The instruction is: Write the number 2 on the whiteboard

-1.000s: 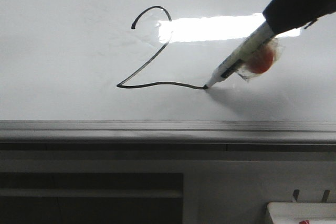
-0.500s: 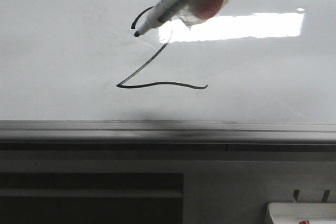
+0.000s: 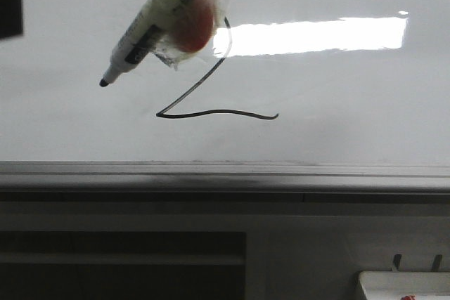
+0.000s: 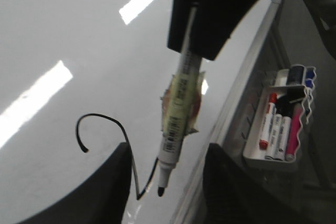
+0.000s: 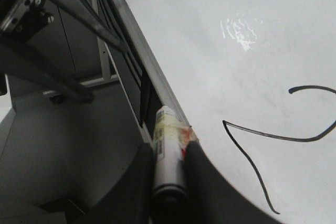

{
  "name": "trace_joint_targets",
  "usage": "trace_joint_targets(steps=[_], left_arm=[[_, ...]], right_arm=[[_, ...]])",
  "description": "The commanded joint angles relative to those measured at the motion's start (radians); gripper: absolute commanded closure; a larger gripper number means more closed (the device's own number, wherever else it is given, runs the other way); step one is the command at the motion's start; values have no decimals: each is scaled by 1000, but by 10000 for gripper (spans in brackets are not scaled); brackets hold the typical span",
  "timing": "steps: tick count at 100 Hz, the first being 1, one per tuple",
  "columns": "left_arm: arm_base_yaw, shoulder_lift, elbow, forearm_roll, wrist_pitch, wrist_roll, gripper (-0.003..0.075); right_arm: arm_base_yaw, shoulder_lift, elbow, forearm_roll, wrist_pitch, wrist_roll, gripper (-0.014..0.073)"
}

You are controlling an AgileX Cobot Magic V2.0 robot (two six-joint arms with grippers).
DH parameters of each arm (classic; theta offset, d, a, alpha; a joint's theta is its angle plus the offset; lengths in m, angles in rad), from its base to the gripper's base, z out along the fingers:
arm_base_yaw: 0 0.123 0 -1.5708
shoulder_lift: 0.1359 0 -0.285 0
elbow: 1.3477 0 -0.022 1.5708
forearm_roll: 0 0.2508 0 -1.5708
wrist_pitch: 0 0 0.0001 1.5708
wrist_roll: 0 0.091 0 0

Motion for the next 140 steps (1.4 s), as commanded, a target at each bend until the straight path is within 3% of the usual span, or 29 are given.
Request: trace_joint_targets(steps=[1,54,66,78,106,113,130,135,140], left_arm=[[-12,57,-35,-12,-70,-13,389],[-12,260,-94,-10,-78,-11,398],[-12,260,-94,-10,-99,-11,519],[-12,260,-94,-10,-124,-11,743],[-12,260,-94,-8,-128,-9,741],[-12,260,-94,-12,-126,-9,741],[-12,260,-94,-80,-126,-10,741],[-12,260,-94,-106,-126,-10,741],[-12,260,-94,-129,-126,-10,741]], right_arm=[[9,15,-69,-8,-7,-14,645],[67,25,-85,-5,17,-19,645],[67,25,-85,-5,14,-19,645],[67,25,-85,-5,11,-19,645],[67,25,-85,18,-3,-19,630],[67,25,-85,18,-12,-19,545],[67,23,-85,-34,-75,-19,112],[67,17,-87,-59,-103,-19,58],[67,10,-93,-87,-131,-19,60]])
